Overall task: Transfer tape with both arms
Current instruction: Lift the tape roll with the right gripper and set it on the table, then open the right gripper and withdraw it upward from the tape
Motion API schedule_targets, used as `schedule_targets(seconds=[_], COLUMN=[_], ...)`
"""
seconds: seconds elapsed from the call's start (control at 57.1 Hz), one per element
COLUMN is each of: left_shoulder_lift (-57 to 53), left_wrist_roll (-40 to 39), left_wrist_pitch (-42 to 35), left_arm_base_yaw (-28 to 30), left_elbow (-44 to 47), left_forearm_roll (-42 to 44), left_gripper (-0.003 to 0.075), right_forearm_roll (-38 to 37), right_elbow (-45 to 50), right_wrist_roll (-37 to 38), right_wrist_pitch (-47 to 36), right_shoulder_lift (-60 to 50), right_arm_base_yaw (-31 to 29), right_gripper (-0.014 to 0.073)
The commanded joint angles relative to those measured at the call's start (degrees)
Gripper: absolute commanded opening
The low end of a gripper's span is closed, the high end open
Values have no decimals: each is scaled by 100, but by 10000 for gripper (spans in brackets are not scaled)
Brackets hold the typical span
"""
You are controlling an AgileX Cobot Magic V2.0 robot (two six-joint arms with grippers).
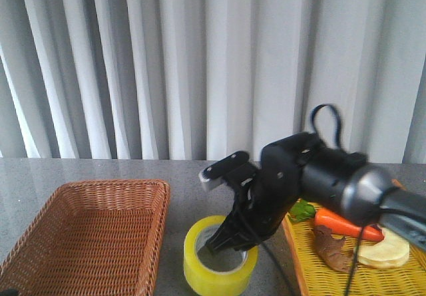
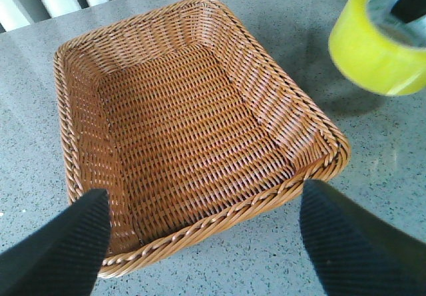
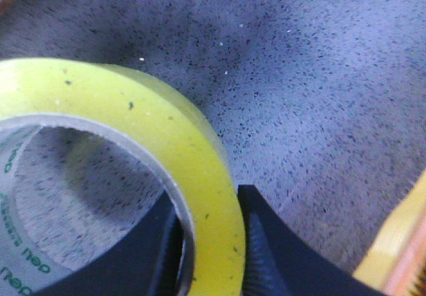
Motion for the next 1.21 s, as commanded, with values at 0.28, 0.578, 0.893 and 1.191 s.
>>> schedule_targets(seconds=[0.28, 0.578, 0.893, 1.191], left_shoulder_lift=[7, 7, 7, 7], left_wrist_roll=[-6, -6, -6, -6], left_wrist_pitch=[-375, -375, -375, -375], left_arm_base_yaw=[-48, -48, -48, -48], left_elbow=[-193, -193, -193, -193], left_forearm_roll=[-11, -11, -11, -11], left_gripper=[557, 557, 557, 557], right_forearm_roll=[-567, -494, -464, -596], right_elbow=[-337, -489, 420, 2985], right_wrist_roll=[324, 555, 549, 1001], right_wrist_pitch=[-416, -520, -667, -1643], right_shoulder_lift=[287, -72, -1849, -4098], right_arm_base_yaw=[36, 36, 26, -130], right_gripper=[214, 493, 477, 445])
